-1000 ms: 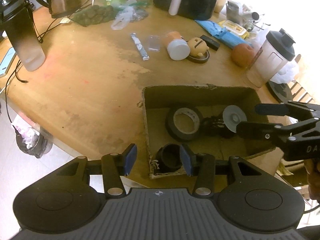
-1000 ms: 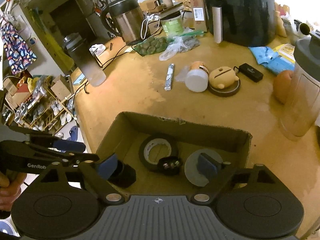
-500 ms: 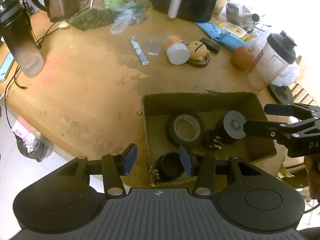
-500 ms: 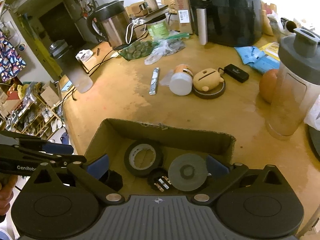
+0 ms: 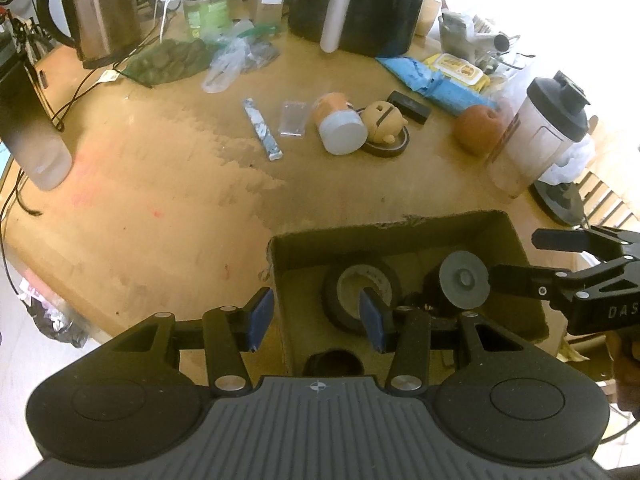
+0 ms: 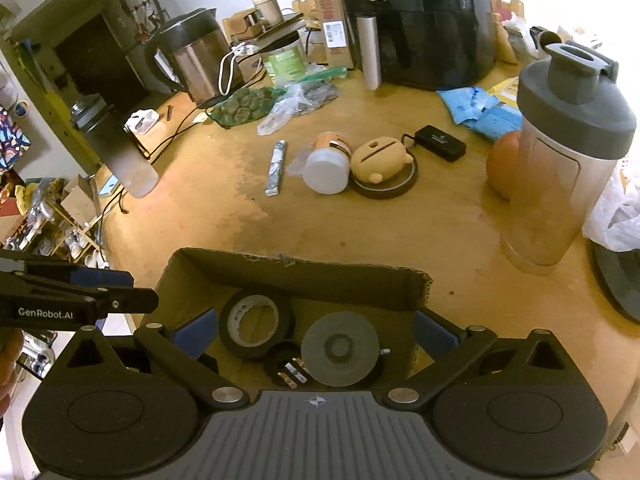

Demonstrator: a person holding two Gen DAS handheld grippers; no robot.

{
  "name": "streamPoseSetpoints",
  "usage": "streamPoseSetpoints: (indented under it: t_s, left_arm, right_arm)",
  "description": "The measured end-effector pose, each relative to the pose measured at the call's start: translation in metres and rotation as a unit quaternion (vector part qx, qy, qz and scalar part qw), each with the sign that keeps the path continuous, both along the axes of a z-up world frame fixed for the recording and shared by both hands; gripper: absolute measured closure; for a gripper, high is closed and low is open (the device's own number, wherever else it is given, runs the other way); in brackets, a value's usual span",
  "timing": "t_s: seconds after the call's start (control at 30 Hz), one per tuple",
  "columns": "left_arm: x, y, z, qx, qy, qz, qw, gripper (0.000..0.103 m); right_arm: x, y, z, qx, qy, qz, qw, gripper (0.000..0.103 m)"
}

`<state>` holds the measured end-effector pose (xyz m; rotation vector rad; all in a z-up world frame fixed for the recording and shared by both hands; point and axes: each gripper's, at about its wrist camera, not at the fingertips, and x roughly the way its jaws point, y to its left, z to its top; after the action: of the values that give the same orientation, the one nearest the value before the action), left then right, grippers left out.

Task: Organize rigid objects
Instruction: 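Lift both open grippers out of the box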

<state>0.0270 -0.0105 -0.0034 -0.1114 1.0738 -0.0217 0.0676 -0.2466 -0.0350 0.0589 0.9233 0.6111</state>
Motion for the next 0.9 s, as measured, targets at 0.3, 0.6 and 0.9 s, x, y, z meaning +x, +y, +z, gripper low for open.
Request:
streamPoseSetpoints:
  t_s: [0.3,0.6,0.9]
  left_arm:
    - [0.019,0.001,-0.001,0.001,-0.001,-0.010,0.9999,0.056]
    - [0.035,0.000,-0.003,0.001,0.000,-0.022,0.9998,0.056]
    - [0.041,0.007,-0.005,-0.002,0.004,-0.025,0.9997,0.056]
  right_arm:
    - [0.010,-0.004,-0.001,-0.002,0.001,-0.018,1.000,0.000]
    - [0.022,-0.002,-0.001,-0.006,-0.001,-0.027,1.000,0.000]
    - [0.041,0.014,0.001,-0.005,-0.002,-0.018,1.000,0.000]
